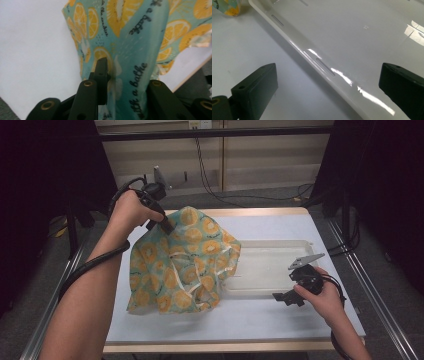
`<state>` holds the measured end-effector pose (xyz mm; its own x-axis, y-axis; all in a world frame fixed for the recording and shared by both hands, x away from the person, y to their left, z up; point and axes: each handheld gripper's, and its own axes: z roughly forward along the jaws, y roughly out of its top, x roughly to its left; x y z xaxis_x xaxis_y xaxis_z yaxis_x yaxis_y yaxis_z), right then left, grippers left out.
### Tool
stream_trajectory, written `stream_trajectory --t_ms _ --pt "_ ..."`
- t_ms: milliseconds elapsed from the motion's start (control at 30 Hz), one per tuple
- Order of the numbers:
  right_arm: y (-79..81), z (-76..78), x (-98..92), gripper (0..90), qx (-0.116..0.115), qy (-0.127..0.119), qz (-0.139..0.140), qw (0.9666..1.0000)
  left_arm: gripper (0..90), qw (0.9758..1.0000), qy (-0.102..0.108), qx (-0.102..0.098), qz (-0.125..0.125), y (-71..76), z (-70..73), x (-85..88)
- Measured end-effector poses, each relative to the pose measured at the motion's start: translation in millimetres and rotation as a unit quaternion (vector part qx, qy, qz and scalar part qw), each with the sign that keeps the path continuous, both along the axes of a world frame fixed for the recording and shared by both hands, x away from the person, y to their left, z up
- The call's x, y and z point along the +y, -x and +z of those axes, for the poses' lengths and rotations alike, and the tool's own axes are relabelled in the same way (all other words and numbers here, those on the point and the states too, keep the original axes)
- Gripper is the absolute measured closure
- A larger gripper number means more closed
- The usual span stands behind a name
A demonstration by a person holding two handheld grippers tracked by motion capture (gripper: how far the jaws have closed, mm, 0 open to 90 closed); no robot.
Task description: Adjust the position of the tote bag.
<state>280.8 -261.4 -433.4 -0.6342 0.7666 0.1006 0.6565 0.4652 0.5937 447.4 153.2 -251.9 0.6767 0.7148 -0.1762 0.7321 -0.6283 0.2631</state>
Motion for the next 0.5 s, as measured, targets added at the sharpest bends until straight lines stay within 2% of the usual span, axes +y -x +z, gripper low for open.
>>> stream_trajectory --t_ms 67,133,167,200,333,400,467,500 --pt "0.0 -0.2 -0.3 1.6 -0.002 0.003 0.0 1.0 76.2 1.0 0.003 0.004 -0.004 0.4 -2.1 0.7" --pt "-0.4 -1.2 -0.4 1.6 -0.001 0.002 0.002 1.0 85.6 1.0 0.004 0.004 -0.008 0.8 -2.5 0.4" --pt "-0.7 -1.5 -0.5 1.6 0.0 0.001 0.003 1.0 88.4 1.0 -0.006 0.001 -0.004 0.3 -2.1 0.5" --pt "-0.7 -1.5 -0.5 1.6 0.0 0.001 0.003 1.0 90.0 1.0 -0.006 0.001 -0.004 0.3 -2.1 0.5" --pt "-0.6 -0.6 0.5 1.6 -0.002 0.001 0.003 1.0 90.0 0.9999 -0.011 -0.012 -0.005 0.6 -2.2 -0.9" --pt "0.0 -0.2 1.3 1.6 0.0 0.002 0.001 1.0 90.0 0.9999 -0.007 -0.008 -0.013 1.9 -1.8 -0.8" --pt "-0.2 -1.1 1.8 1.6 0.002 0.005 0.003 1.0 90.0 0.9991 -0.002 -0.009 -0.043 3.0 1.0 -0.1" --pt "-0.5 -1.5 1.5 1.6 0.001 0.004 0.004 1.0 90.0 0.9991 -0.002 -0.009 -0.043 3.0 1.0 -0.1"
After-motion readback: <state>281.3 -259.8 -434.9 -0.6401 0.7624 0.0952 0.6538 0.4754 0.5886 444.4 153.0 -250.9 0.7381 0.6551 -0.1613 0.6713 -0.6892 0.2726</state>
